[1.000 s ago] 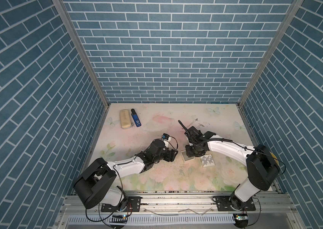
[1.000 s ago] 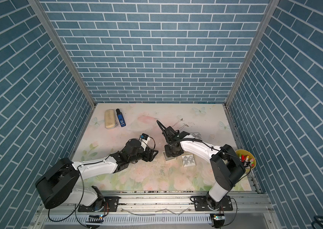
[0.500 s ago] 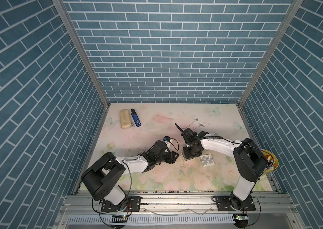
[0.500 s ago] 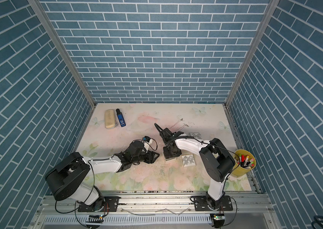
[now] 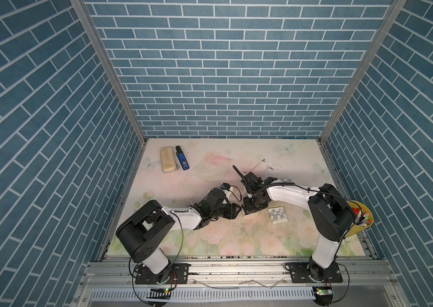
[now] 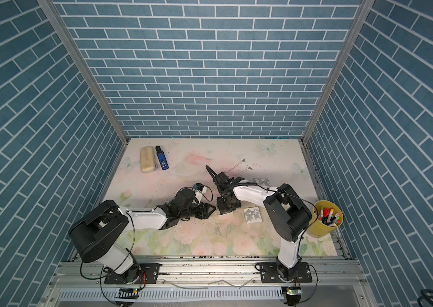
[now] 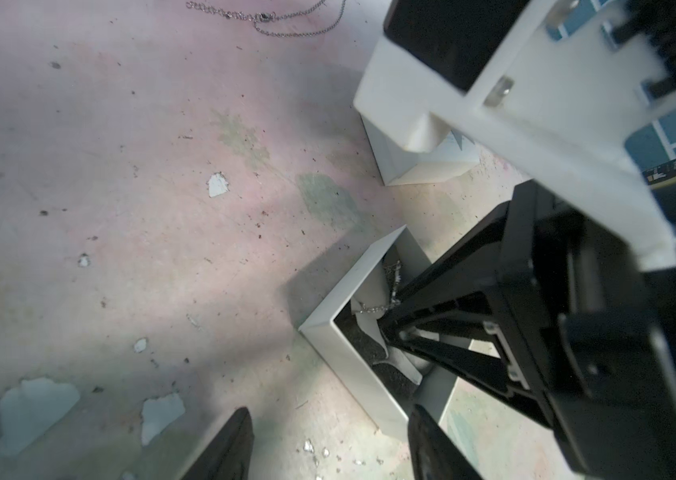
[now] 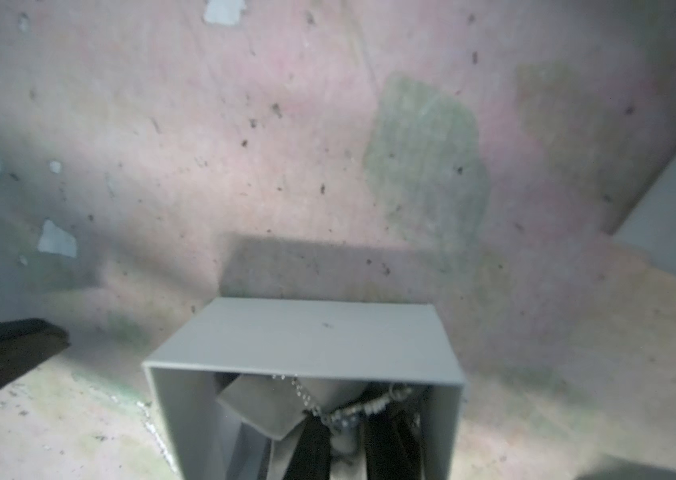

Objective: Take the necklace out of the lift-off lid jewelry box
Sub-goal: Take out the inner lining from the jewelry box.

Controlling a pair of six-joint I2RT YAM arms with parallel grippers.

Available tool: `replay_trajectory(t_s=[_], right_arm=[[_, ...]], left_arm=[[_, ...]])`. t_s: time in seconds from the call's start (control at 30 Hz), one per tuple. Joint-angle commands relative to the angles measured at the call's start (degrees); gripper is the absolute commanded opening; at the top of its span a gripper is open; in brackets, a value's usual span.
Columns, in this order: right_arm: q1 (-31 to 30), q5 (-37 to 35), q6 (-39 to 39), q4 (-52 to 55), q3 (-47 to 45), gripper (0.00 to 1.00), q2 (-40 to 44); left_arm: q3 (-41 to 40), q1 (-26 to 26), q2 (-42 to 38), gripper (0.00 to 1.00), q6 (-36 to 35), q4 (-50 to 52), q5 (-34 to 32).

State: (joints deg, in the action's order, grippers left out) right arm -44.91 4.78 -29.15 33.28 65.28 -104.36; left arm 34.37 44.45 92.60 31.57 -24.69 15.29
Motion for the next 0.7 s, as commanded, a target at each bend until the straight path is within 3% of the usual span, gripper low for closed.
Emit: replay_trajectory(t_s=[0.0,0.4,0.67], right_arm=[[-0.5,2.3,-0.3,-1.1,-2.3,0.12,-1.4],[-0.5,0.7,-1.7,-2.9,-4.3,0.06,5.6],[-0.4,1.0,-3.2,-4.9,-5.9,0.04,8.5]], left_arm=[[1.3,0.2,1.3,0.59,0.9,-2.0,1.1],[1.3,0.1,1.2,0.56,1.0,-0.7,0.0],[1.3,0.2,-0.2,0.60,0.7,0.6,-0.4]])
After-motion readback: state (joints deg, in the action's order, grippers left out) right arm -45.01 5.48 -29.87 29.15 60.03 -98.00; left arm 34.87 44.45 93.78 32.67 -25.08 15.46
